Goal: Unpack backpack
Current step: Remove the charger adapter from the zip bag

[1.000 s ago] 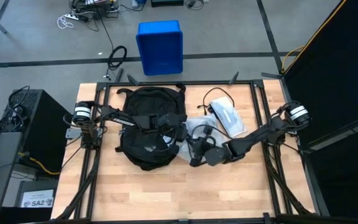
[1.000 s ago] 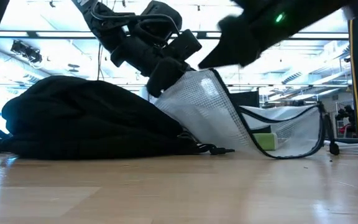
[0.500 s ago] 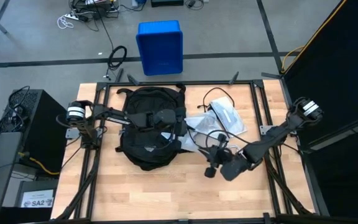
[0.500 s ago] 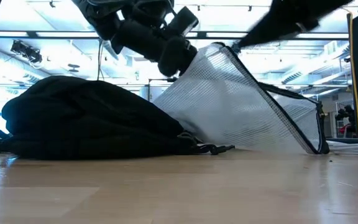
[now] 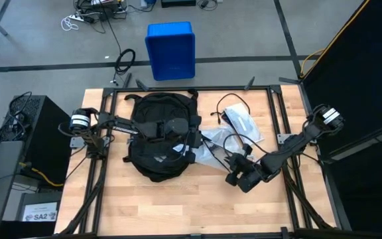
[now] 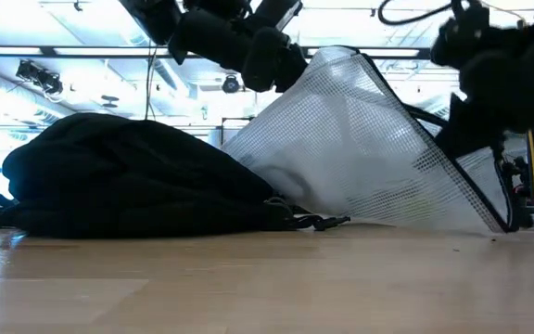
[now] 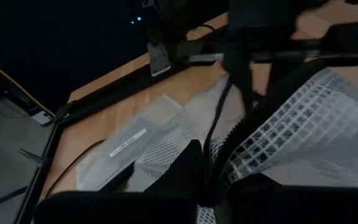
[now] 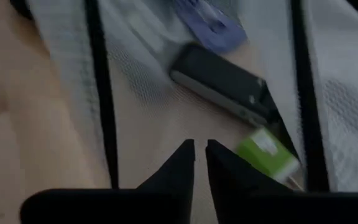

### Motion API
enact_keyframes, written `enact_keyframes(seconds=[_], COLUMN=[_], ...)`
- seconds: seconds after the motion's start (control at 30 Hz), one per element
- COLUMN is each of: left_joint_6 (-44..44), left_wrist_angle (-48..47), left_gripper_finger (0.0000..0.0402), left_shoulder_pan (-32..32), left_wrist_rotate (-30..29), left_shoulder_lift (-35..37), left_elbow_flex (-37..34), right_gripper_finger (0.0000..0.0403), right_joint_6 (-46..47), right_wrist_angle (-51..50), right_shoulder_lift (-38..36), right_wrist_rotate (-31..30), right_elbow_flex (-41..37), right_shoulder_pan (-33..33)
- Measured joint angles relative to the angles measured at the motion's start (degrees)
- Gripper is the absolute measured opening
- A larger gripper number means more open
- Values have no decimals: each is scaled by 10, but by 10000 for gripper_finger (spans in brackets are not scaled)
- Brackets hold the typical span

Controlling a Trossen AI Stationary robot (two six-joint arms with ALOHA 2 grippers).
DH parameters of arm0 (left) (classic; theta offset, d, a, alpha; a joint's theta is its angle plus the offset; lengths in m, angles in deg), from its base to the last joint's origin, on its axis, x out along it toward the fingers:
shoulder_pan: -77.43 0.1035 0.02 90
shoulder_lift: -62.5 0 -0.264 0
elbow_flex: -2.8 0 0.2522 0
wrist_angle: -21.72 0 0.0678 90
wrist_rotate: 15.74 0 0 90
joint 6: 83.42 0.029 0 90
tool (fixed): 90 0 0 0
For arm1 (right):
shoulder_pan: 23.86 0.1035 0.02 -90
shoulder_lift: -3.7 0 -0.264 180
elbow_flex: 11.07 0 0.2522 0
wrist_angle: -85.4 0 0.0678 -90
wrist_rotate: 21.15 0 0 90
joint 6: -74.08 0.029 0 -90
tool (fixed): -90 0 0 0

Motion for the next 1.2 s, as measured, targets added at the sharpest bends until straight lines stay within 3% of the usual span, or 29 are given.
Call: enact_keyframes(seconds=[0.3, 0.53, 0.67, 0.97, 1.2], left_joint_6=[22, 27, 27, 30, 32], left_wrist_angle=[-23, -43, -48, -50, -54], left_gripper_finger=[0, 0, 0, 0, 0], left_shoulder_pan=[-13, -18, -21, -33, -33], left_wrist_rotate=[0, 12, 22, 26, 39], left_shoulder_lift=[0, 0, 0, 0, 0], left_elbow_flex=[0, 0, 0, 0, 0], right_gripper_finger=[124, 217, 250, 250, 236], right_joint_6=[-5, -129, -190, -148, -180], right_wrist_angle=[4, 90, 134, 138, 239], right_shoulder_lift=[0, 0, 0, 2, 73], right_wrist_rotate=[0, 3, 12, 50, 100], right_elbow_flex=[-20, -17, -13, -13, -13], right_shoulder_pan=[-43, -77, -97, -176, -230])
